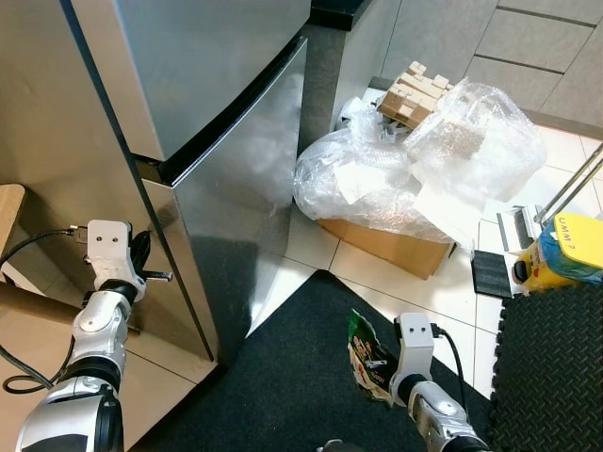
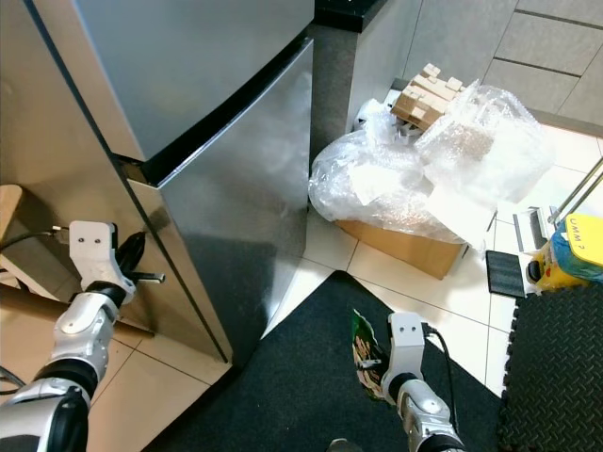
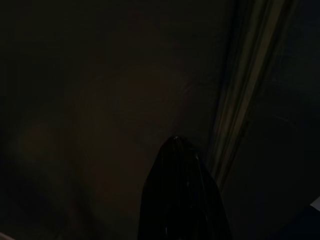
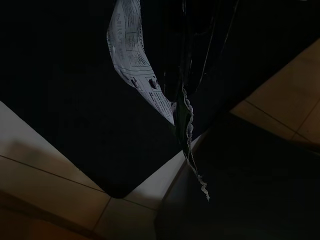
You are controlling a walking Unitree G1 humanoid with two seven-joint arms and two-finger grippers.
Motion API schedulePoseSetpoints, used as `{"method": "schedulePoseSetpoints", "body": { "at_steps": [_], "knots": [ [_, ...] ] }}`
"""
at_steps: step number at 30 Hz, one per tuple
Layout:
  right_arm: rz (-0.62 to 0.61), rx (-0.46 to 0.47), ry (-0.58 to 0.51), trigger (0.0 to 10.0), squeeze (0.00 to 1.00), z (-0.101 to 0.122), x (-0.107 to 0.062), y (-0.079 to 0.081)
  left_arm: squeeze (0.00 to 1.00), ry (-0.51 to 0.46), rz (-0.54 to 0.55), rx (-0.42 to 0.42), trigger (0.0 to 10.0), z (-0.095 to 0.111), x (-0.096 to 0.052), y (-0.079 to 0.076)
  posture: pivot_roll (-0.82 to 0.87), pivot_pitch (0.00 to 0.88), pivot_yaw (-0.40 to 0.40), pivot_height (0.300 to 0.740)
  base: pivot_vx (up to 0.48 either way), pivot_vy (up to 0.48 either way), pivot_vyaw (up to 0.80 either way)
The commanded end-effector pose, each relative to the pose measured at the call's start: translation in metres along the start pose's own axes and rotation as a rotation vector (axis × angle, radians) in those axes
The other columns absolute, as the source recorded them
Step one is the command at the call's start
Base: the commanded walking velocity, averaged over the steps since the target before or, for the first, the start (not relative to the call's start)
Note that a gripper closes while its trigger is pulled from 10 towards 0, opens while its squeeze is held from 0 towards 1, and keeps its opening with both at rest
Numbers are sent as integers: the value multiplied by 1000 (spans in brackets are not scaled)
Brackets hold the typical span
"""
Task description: Restocking fridge
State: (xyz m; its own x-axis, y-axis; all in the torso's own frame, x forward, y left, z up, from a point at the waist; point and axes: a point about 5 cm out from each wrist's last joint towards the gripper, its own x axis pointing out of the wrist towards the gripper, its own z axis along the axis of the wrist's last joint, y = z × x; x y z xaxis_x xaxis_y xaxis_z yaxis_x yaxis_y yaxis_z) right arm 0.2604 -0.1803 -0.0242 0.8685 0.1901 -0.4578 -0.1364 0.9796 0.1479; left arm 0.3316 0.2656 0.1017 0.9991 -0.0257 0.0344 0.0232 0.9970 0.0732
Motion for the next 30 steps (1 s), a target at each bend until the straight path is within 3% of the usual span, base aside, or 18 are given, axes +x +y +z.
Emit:
{"method": "schedulePoseSetpoints", "body": {
  "at_steps": [1,18,30],
  "knots": [
    [-10,-1,-32,10000,0,4,-1,-5,0,12,-20,14,10000,4,2,5,-123,164,-50,740,0,0,0],
    [-51,16,-38,10000,0,-1,-8,-15,0,-24,-295,-69,10000,12,17,-37,-137,163,-29,740,0,0,0],
    [-62,23,-34,10000,0,-3,-9,-16,0,-13,-371,-59,10000,10,16,-47,-133,162,-26,740,0,0,0]
  ]
}}
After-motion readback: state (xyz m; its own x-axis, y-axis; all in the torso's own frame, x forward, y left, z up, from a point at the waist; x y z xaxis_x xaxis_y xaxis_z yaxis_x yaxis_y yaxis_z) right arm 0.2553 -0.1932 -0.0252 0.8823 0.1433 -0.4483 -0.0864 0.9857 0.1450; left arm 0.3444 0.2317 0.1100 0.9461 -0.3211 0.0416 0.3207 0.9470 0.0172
